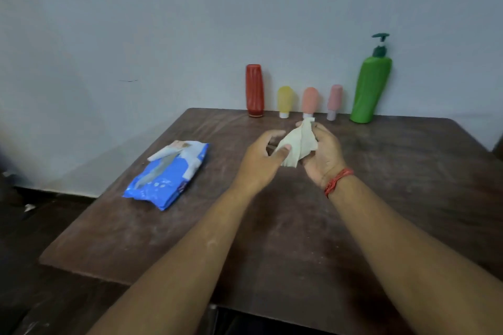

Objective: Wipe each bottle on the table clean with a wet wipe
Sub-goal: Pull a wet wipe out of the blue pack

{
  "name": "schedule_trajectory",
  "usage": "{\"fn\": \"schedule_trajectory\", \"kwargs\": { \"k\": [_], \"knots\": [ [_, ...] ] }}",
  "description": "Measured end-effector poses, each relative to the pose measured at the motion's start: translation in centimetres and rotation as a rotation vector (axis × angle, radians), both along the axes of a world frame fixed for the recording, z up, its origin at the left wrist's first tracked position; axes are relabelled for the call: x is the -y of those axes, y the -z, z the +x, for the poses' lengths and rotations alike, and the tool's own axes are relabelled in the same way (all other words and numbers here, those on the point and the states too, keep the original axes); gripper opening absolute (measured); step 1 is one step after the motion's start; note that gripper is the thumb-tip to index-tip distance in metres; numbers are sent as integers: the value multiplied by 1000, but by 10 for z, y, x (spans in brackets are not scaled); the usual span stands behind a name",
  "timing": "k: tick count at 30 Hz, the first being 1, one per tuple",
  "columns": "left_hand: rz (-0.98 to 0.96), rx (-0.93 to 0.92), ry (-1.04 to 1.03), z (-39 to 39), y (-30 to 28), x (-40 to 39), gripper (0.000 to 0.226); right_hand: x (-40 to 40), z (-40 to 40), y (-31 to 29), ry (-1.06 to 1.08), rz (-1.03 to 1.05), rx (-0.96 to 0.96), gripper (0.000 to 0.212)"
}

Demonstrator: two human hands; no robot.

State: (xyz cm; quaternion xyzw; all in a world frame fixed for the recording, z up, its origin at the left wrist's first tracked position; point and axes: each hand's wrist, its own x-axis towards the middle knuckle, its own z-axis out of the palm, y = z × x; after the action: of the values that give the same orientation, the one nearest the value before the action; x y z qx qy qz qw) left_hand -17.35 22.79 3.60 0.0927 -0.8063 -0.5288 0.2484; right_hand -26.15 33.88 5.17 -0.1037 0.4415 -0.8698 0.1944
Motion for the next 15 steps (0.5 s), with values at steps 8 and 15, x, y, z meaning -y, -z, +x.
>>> {"fn": "schedule_trajectory", "kwargs": {
  "k": [8,15],
  "knots": [
    [264,9,-21,-46,28,-31,14,-54,-24,46,-7,119,-36,46],
    [37,-51,-11,-45,43,-34,9,-54,-35,40,249,624,-531,31]
  ]
}}
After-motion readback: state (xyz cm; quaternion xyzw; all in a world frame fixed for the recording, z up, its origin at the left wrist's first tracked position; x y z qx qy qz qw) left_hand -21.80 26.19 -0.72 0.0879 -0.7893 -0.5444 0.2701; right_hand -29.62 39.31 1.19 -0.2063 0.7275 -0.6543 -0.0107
